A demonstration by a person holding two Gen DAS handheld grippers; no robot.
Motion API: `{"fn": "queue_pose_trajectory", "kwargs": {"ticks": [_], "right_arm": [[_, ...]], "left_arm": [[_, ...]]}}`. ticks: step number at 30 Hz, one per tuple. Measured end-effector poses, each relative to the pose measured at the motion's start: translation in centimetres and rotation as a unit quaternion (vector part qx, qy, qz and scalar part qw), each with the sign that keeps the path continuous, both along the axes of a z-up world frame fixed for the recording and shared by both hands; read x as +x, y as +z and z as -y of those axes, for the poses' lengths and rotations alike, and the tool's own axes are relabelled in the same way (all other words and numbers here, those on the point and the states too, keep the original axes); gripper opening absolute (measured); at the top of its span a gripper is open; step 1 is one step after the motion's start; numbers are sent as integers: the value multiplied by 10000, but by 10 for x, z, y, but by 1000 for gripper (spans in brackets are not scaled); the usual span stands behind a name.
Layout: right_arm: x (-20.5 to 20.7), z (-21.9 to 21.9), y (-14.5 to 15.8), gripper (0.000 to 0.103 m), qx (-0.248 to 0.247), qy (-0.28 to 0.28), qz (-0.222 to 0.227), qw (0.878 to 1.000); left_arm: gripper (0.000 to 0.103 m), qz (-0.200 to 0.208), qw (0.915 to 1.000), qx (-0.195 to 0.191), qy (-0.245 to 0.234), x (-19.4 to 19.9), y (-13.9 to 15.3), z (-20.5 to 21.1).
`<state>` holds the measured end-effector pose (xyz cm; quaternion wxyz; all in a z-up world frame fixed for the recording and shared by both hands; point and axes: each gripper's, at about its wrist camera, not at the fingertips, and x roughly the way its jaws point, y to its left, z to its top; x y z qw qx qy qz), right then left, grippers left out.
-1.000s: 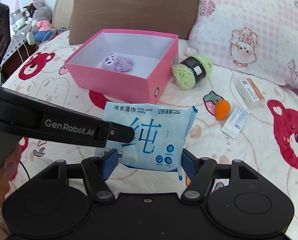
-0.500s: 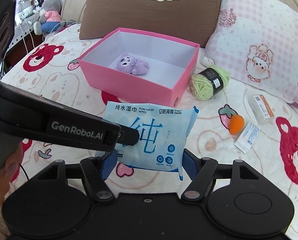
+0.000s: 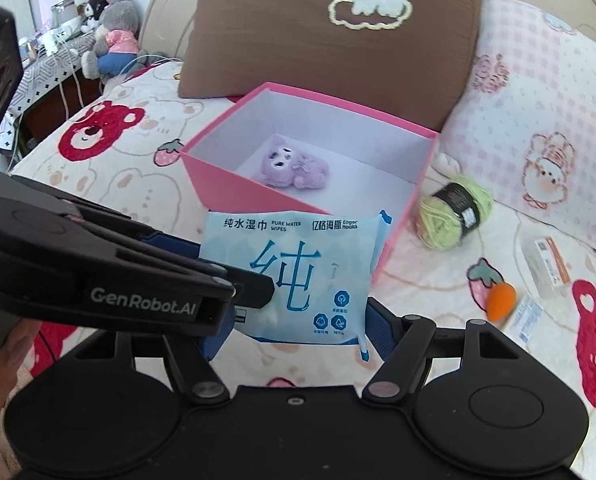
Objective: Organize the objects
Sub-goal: 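Carry the wet-wipes pack with the left tool over the pink box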
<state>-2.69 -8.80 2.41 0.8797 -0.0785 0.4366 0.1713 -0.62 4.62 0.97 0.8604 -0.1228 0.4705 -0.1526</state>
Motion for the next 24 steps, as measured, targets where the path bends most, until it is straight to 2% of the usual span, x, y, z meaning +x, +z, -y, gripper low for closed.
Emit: {"fn": "queue_pose_trajectory", "kwargs": {"ticks": [7, 11, 20, 24], "right_arm": [[13, -19, 8, 74, -60, 125, 85, 9999], [22, -23, 14, 74, -257, 224, 249, 9991], [57, -15, 16, 59, -414, 129, 160, 9989], [78, -12, 6, 52, -550, 140, 39, 9984]], "left_arm": [[40, 21, 10000, -21, 17, 21, 3, -17], [42, 180, 9998, -17, -102, 37, 9, -19], [44, 50, 9997, -186, -178, 81, 0, -17], [44, 287, 9994, 10, -212, 103, -9, -9]]}}
